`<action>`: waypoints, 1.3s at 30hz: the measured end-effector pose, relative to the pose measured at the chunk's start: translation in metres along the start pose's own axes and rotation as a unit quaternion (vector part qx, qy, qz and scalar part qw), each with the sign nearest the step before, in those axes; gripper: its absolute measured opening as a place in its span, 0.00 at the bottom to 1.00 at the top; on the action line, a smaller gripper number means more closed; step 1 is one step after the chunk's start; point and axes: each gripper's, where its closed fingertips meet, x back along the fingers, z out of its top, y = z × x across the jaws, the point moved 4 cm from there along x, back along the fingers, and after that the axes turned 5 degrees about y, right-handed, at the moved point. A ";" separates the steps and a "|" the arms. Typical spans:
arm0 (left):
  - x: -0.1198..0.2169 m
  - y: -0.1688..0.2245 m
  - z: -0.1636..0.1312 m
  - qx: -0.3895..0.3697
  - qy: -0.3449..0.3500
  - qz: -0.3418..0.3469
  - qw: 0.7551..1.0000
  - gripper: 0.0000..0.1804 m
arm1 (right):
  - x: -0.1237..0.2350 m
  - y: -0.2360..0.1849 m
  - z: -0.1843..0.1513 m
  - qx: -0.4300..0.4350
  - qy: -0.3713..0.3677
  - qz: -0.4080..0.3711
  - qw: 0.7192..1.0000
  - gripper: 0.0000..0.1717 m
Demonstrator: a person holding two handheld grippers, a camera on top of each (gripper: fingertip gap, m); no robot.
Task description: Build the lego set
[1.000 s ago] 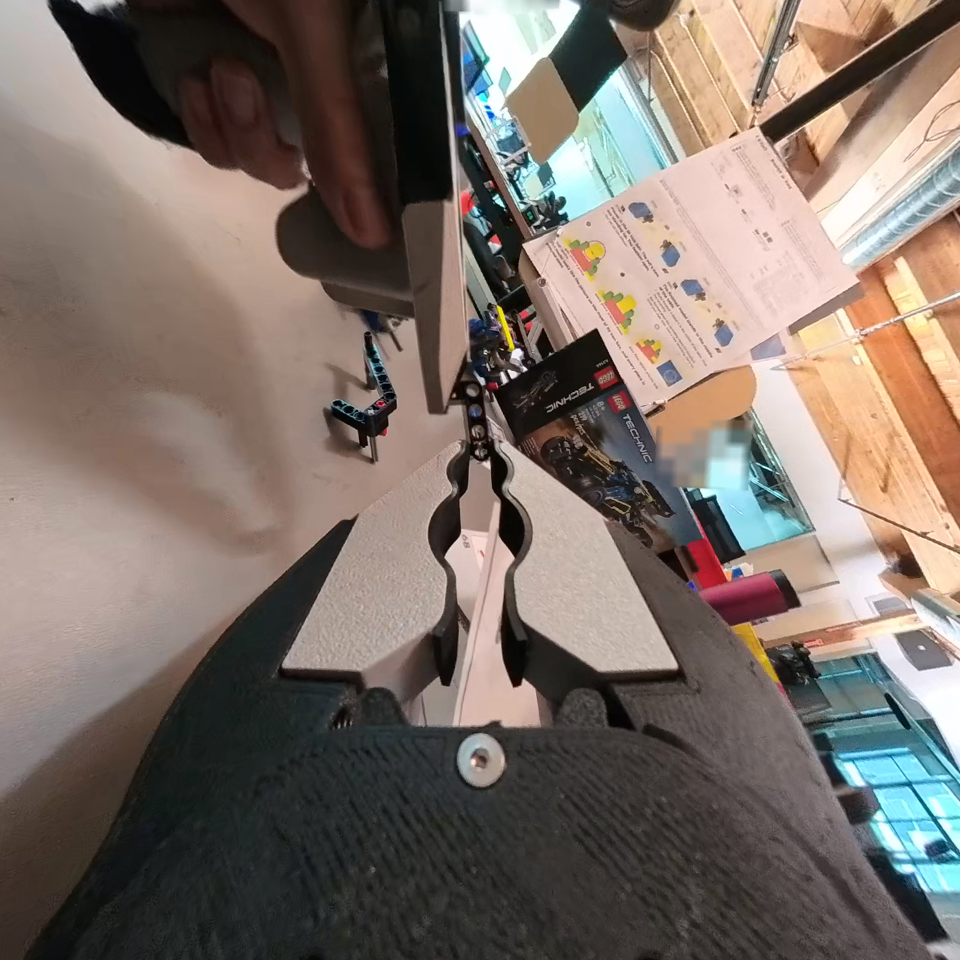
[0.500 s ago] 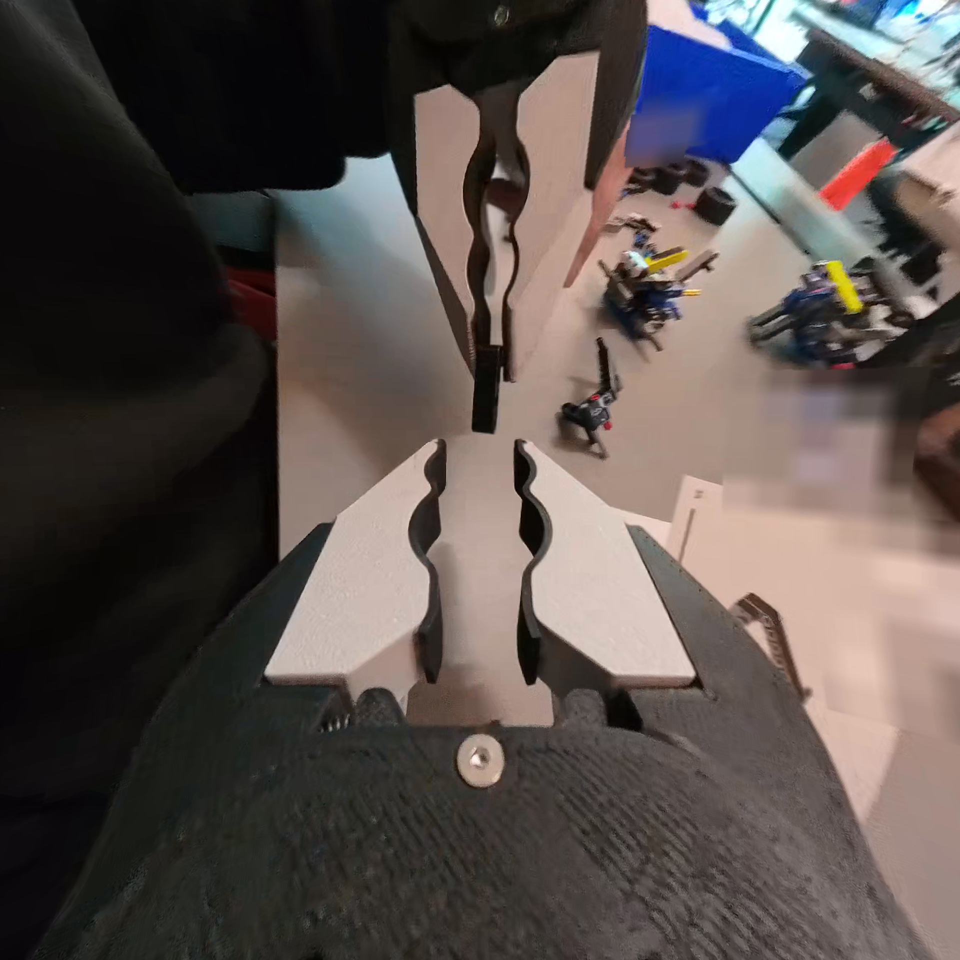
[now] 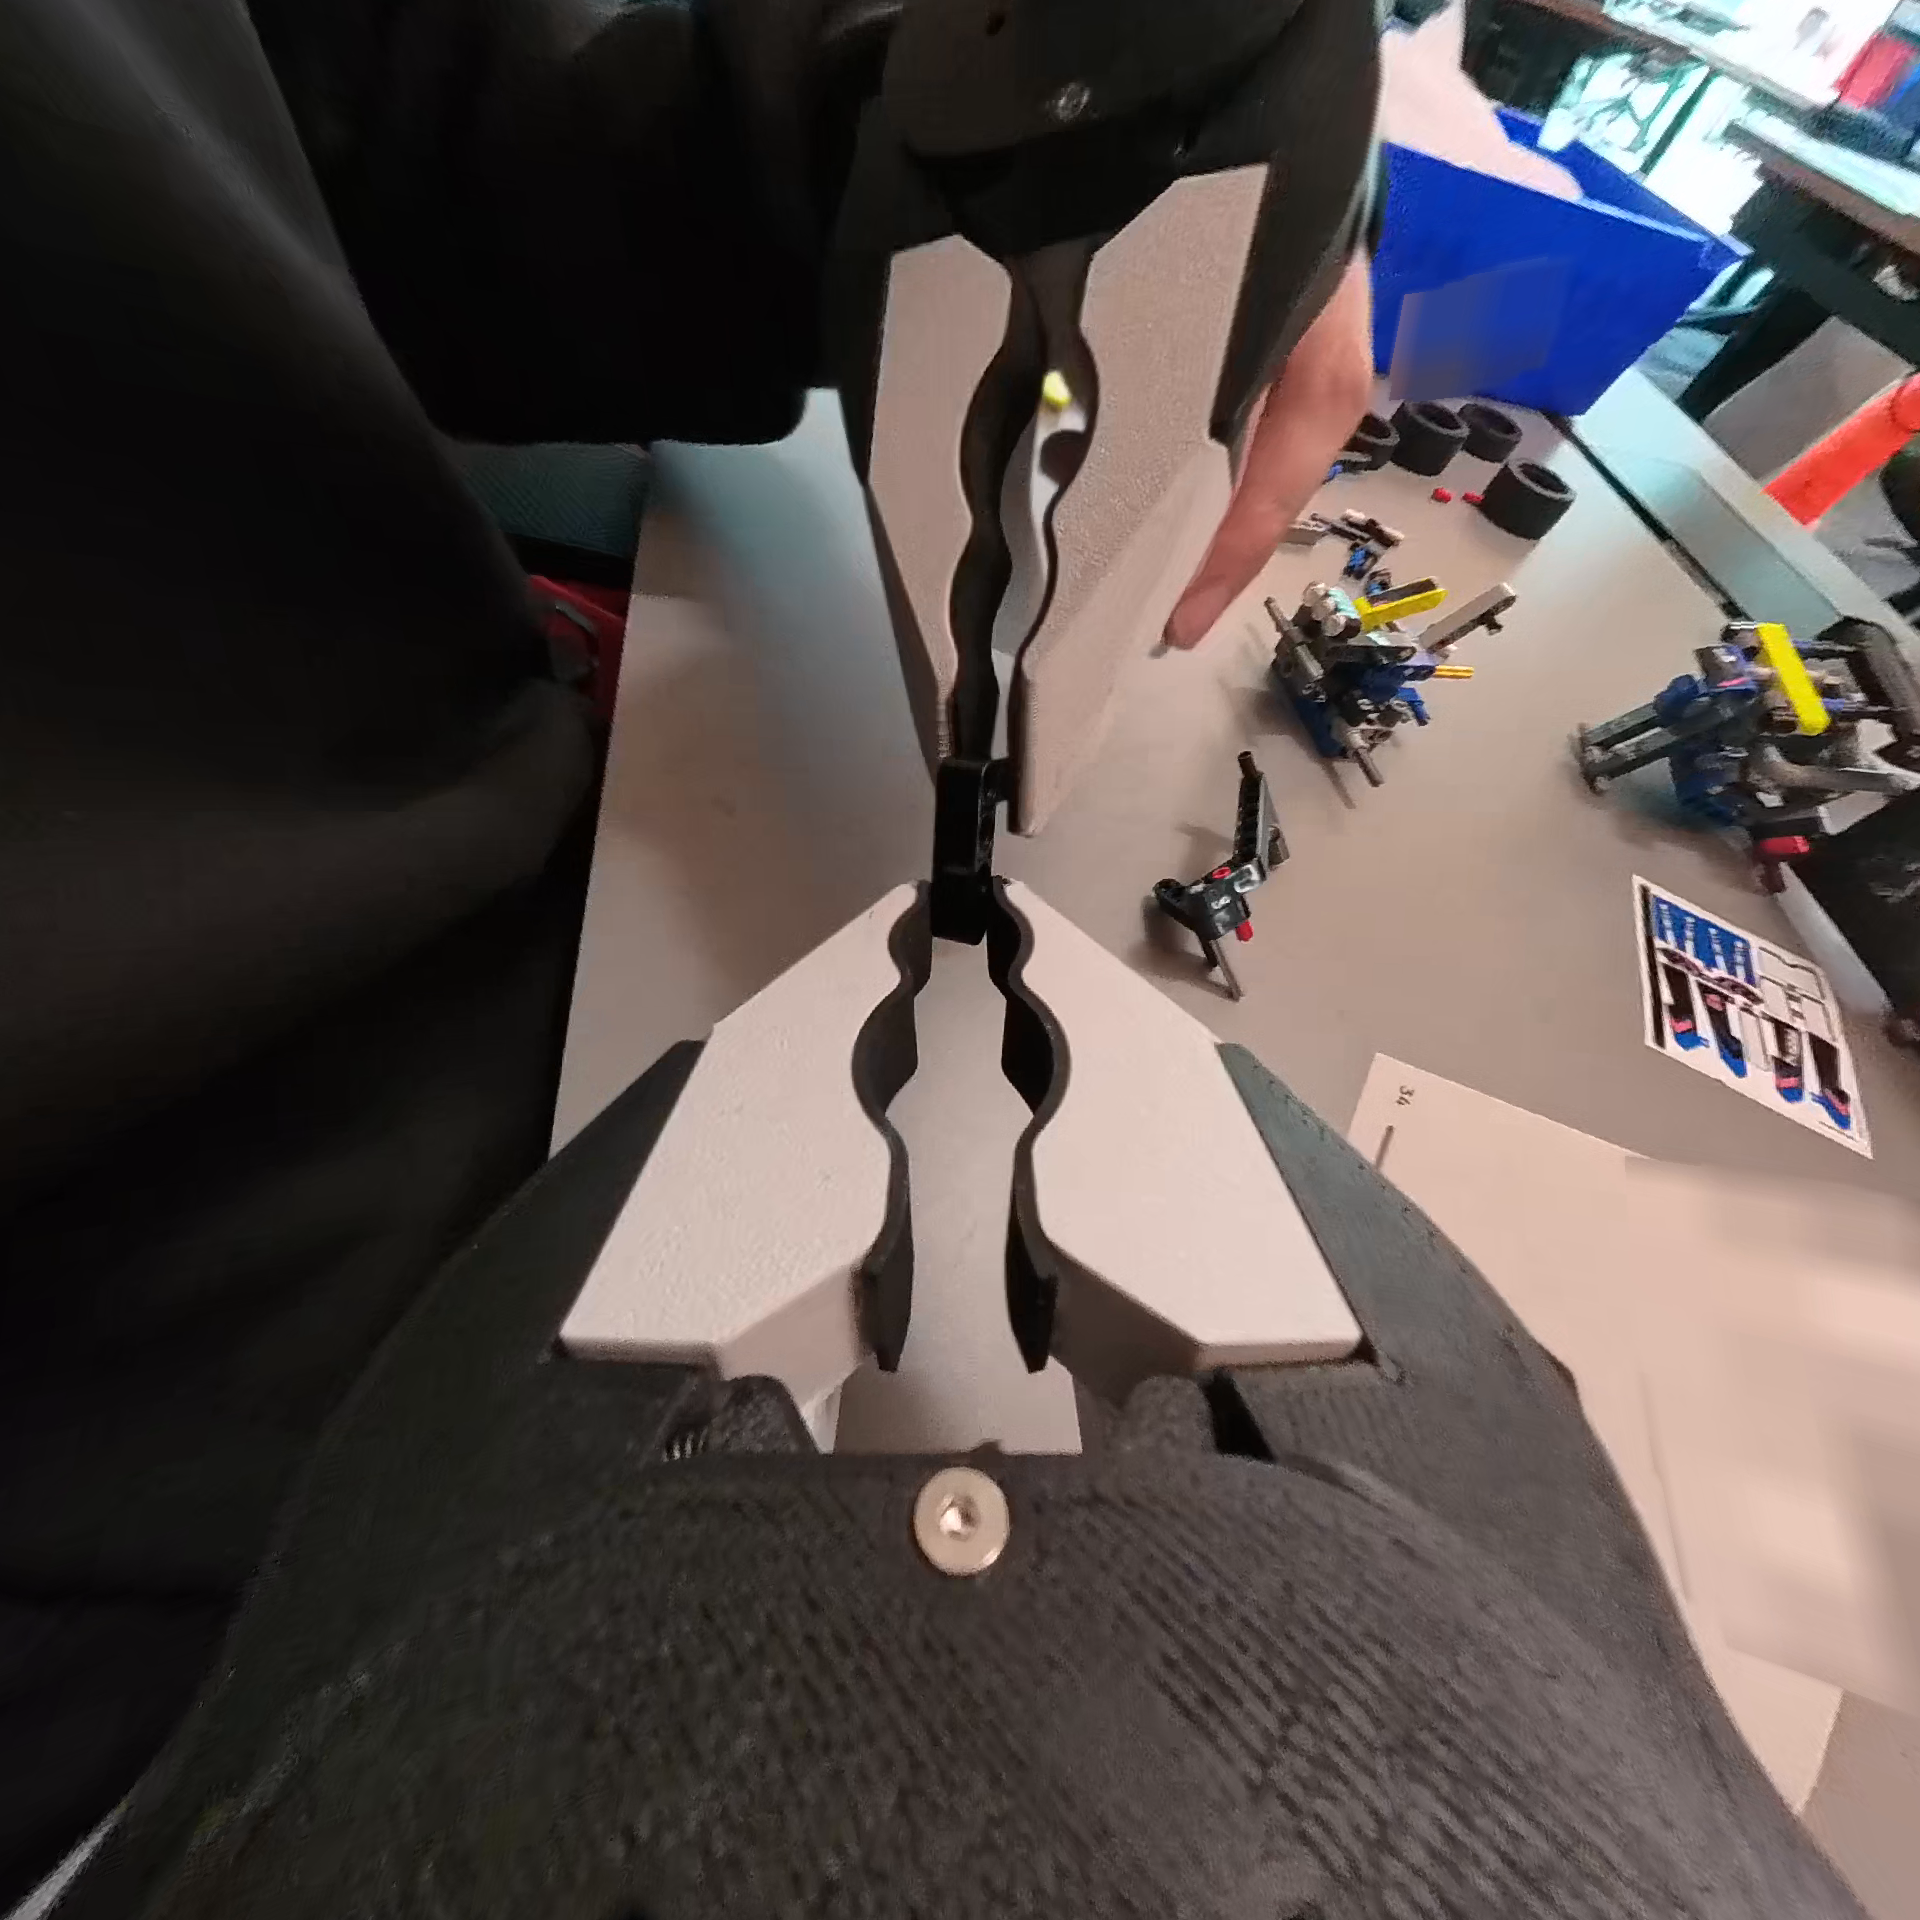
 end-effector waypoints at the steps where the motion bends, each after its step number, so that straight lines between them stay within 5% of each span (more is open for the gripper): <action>1: 0.001 -0.001 0.000 0.017 0.006 0.011 1.000 0.02 | 0.000 0.001 0.001 -0.003 0.009 -0.007 1.000 0.04; 6: 0.004 -0.002 -0.004 0.111 0.054 0.075 0.990 0.03 | -0.002 0.006 0.004 -0.005 0.018 -0.061 0.998 0.04; 13: 0.005 -0.007 -0.009 0.130 0.041 0.115 0.984 0.11 | 0.000 0.020 0.003 0.056 -0.015 -0.138 0.989 0.04; 18: 0.003 -0.021 -0.009 0.266 0.040 0.144 0.952 0.22 | 0.008 0.034 0.006 0.151 -0.056 -0.233 0.959 0.04; 24: 0.001 -0.025 -0.011 0.342 0.050 0.157 0.925 0.07 | 0.000 0.033 -0.001 0.199 -0.094 -0.244 0.944 0.04; 32: -0.005 -0.003 -0.012 0.228 0.004 0.093 0.969 0.07 | -0.005 0.011 -0.004 0.091 -0.049 -0.110 0.989 0.08; 39: -0.012 0.006 -0.016 0.180 -0.050 0.063 0.980 0.07 | -0.006 -0.003 -0.004 0.096 -0.062 -0.050 0.992 0.05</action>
